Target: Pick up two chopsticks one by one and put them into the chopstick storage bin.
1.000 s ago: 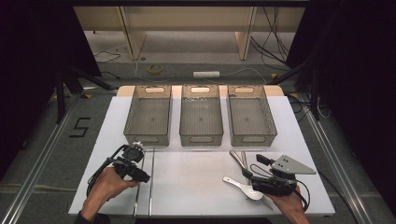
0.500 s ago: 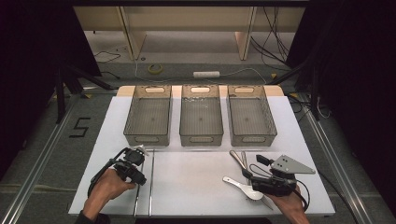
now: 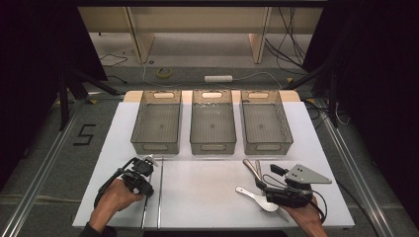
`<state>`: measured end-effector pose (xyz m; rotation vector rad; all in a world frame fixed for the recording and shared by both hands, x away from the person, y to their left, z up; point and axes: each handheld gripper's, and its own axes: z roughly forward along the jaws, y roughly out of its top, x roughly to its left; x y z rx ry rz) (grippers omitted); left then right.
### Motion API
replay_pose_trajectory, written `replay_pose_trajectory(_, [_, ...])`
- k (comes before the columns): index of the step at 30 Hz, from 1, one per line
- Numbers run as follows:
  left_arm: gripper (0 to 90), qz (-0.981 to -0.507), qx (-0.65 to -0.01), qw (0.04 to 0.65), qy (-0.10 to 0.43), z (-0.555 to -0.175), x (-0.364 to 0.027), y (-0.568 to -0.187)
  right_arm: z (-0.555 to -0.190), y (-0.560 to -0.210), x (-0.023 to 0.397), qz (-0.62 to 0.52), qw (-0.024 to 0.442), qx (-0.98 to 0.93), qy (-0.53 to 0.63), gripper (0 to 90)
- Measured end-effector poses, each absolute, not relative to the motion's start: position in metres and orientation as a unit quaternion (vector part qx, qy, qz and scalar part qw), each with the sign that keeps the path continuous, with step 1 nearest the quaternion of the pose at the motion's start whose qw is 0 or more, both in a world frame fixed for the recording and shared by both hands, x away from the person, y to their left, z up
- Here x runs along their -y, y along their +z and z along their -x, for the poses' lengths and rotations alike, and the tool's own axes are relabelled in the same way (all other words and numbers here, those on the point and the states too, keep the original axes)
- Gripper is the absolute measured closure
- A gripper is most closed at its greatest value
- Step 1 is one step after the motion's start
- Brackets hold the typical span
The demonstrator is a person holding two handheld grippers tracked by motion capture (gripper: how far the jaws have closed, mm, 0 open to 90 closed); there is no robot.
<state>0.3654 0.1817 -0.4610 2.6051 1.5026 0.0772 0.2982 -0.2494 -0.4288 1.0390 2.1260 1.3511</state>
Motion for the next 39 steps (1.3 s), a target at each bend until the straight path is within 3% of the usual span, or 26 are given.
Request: replay_pose_trajectory(39, [82.9,-0.867,-0.494,0.066,0.022,-0.3662,-0.1825,-0.4611,-0.2976,-0.4316,0.2451,-0.360,0.206,-0.783,0.463,29.8])
